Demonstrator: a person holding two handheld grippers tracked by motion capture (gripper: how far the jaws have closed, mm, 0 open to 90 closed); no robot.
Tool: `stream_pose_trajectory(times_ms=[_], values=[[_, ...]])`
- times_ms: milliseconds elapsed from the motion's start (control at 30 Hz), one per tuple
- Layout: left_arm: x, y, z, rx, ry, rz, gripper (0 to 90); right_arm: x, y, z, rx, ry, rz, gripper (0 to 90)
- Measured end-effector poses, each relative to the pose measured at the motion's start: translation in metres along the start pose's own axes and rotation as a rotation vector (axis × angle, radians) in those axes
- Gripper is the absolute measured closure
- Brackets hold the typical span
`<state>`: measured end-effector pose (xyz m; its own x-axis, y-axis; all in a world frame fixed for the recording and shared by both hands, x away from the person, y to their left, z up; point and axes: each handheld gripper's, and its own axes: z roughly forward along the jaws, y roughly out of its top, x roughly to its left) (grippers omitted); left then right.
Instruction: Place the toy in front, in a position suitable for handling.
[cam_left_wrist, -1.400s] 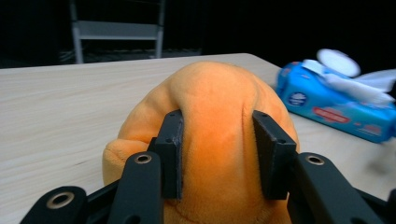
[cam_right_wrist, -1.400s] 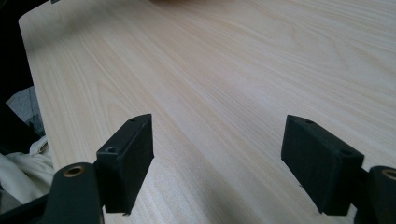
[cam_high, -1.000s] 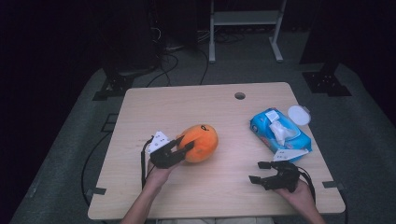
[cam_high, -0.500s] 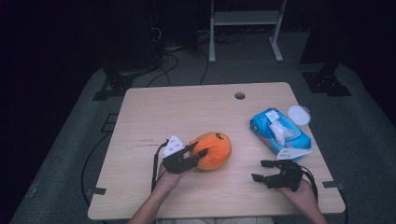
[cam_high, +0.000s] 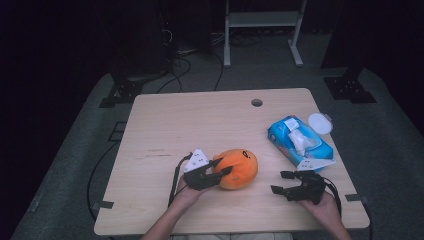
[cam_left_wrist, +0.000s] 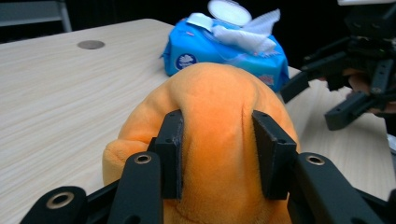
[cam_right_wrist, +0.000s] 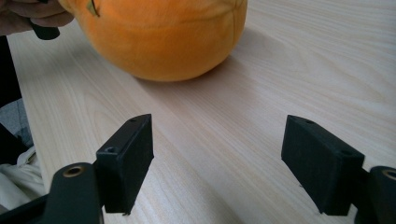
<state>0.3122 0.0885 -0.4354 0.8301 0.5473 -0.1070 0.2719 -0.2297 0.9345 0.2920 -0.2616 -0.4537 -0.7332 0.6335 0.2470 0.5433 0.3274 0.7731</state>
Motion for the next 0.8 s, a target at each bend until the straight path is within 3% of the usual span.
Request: stream_pose_trajectory(times_ms=[200, 333, 367, 400, 433, 567, 800], values=[[0.003, -0.005, 0.003, 0.021, -0.037, 0.002, 57.2, -0.002, 0.001, 0.002, -0.002, -0.006, 0.012, 23.8], [0.003, -0.005, 0.001, 0.026, -0.036, 0.018, 48.7, -0.003, 0.001, 0.003, -0.005, -0.012, 0.011, 23.8], [0.003, -0.005, 0.0, 0.024, -0.03, 0.026, 39.5, -0.004, 0.002, 0.002, -0.008, -0.017, 0.012, 23.7], [0.003, -0.004, 0.0, 0.018, -0.028, 0.022, 39.5, -0.004, 0.002, 0.002, -0.008, -0.017, 0.012, 23.7], [0.004, -0.003, -0.002, 0.008, -0.029, 0.013, 34.1, -0.003, 0.002, 0.0, -0.015, -0.025, 0.008, 23.8], [0.01, 0.001, -0.007, -0.017, -0.024, -0.028, 27.2, -0.003, 0.002, -0.003, -0.023, -0.029, 0.007, 23.8], [0.012, 0.001, -0.009, -0.008, -0.021, -0.009, 22.7, -0.003, 0.003, -0.003, -0.03, -0.031, 0.009, 23.8]])
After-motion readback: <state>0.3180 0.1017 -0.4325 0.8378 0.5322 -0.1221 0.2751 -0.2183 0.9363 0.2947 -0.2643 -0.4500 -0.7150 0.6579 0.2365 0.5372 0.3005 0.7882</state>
